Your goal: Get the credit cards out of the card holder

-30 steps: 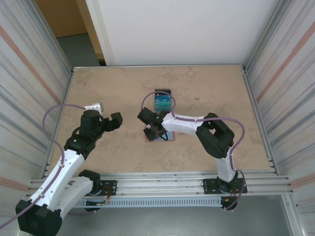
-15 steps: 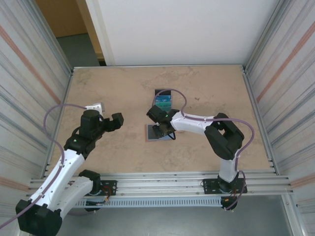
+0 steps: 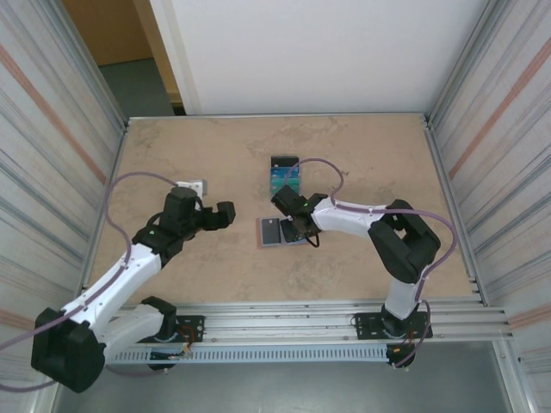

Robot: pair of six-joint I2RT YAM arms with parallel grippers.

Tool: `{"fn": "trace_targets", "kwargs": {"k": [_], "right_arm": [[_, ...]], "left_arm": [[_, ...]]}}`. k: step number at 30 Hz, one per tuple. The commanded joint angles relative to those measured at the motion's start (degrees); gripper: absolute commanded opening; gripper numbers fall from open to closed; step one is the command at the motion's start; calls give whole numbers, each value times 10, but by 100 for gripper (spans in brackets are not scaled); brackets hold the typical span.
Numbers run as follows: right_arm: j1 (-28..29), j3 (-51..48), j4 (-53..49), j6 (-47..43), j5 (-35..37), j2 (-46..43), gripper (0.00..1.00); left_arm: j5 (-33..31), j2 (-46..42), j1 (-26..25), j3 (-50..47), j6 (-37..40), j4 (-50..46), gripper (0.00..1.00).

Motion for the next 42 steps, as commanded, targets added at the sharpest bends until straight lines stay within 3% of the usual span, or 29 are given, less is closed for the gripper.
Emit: {"fn": "trace_targets", "kwargs": {"k": [1, 11, 13, 16, 21, 28, 42], "right_arm": [[-13, -16, -19, 26, 2, -32, 39], [-25, -46, -48, 56, 32, -125, 43], [-35, -54, -48, 61, 24, -144, 39], [-56, -70, -21, 62, -29, -177, 28], [-85, -89, 39, 63, -132, -205, 29], [-98, -75, 101, 64, -251, -148, 25], [-118, -63, 154, 74, -331, -46, 24]], "left_arm": [[-21, 43, -24, 29, 25, 37, 99], [-72, 192, -115, 79, 50, 61, 99], [-77, 207, -126, 80, 48, 68, 99], [-99, 220, -138, 77, 35, 63, 99], [-97, 232, -143, 49, -8, 80, 99], [-104, 273, -161, 48, -19, 91, 99], [-109, 359, -163, 69, -16, 104, 99]]}}
